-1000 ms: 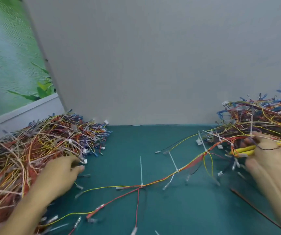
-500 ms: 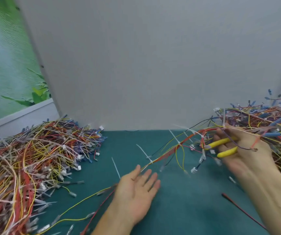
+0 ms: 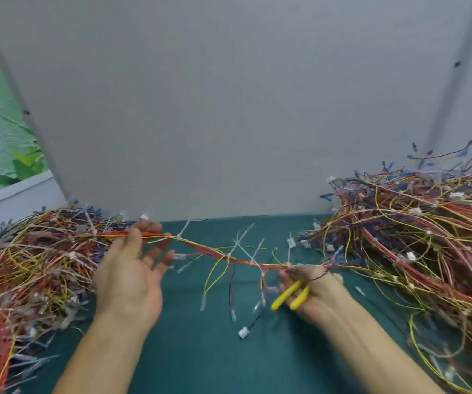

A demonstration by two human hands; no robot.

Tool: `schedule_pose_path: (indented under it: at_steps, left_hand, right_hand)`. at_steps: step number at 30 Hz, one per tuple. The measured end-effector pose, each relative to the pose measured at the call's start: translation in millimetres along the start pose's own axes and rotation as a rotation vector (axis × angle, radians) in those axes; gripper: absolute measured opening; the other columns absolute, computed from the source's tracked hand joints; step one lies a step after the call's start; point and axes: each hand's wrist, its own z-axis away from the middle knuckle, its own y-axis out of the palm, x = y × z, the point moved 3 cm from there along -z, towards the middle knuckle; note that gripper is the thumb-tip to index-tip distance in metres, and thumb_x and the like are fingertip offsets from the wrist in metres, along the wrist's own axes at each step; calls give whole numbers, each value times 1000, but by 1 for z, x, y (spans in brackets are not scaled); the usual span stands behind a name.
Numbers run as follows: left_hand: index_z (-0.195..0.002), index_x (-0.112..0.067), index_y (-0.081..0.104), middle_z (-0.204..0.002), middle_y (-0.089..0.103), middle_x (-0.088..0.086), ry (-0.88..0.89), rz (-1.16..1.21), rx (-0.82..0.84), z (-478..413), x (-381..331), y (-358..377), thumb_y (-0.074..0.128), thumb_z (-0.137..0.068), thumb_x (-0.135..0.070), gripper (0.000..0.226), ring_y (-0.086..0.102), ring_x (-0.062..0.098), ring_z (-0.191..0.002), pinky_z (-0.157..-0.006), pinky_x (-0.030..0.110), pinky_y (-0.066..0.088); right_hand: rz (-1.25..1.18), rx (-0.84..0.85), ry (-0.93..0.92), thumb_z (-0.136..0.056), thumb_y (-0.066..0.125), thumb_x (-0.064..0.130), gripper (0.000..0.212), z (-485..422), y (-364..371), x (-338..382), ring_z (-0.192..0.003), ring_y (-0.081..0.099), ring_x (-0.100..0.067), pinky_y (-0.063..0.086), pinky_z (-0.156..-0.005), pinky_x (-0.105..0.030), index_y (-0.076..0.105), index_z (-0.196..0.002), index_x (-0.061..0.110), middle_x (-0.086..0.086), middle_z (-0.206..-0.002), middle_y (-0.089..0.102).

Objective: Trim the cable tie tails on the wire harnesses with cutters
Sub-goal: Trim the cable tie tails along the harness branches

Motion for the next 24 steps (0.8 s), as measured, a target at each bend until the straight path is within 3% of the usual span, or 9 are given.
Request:
schedule_pose_path:
  at_steps: [2,4,9,11,13,15,20,24]
  left_hand:
    - [-90,-20,59,-86,65,-2,24,-101,-30,-4,2,-2,37,-103,-17,26,61,16,-77,-71,33,47]
    - [-90,-18,58,-81,61,-1,43,-177,-62,-7,5,-3,37,-104,-15,25,59,15,-73,-68,32,47]
    - [-93,-17,58,-79,59,0,32,-219,-85,-13,20,-11,37,-104,-16,24,60,17,-73,-68,35,50]
    - [-90,-17,57,-80,59,1,-2,-209,-119,-16,26,-19,37,-104,-17,25,60,19,-74,-69,38,51]
    - [-87,-17,56,-82,58,1,-44,-222,-166,-22,33,-29,37,-104,-18,25,60,21,-74,-68,39,52]
    - [-87,-17,56,-82,59,2,-77,-277,-211,-28,41,-39,37,-104,-17,25,59,20,-75,-64,37,51]
    - [-100,-11,59,-78,61,6,-117,-577,-142,-42,55,-53,43,-101,-14,16,58,22,-71,-56,31,45]
    - [-89,-19,63,-65,62,7,-119,-877,108,-42,64,-52,48,-98,-9,20,54,23,-57,-50,25,36]
  right_hand:
    - [-5,-38,-37,-92,46,-5,20,0,-1,0,-63,54,-19,46,-55,-31,50,-77,7,-10,-72,53]
    - [64,-81,-61,-92,46,-5,20,1,-1,-3,-61,54,-22,42,-57,-30,50,-77,8,-10,-70,51]
    - [543,-10,-24,-95,48,7,18,14,4,-4,-48,44,-19,34,-52,-25,49,-79,14,-4,-60,41]
    - [1020,66,-127,-91,58,19,12,23,3,8,-50,45,-18,34,-50,-22,53,-80,17,-6,-65,49]
    - [1690,67,-298,-85,62,33,18,32,-1,19,-68,53,-22,35,-55,-24,53,-82,18,-8,-80,58]
    - [2081,12,-395,-85,58,40,23,43,1,28,-88,57,-27,36,-66,-27,49,-87,19,-11,-100,61]
    - [2264,49,-332,-83,51,23,8,59,0,51,-85,55,-25,36,-55,-24,51,-90,20,-4,-94,55]
    - [2135,-258,-388,-87,46,19,20,46,-20,86,-98,59,-27,48,-79,-32,48,-107,22,-9,-112,59]
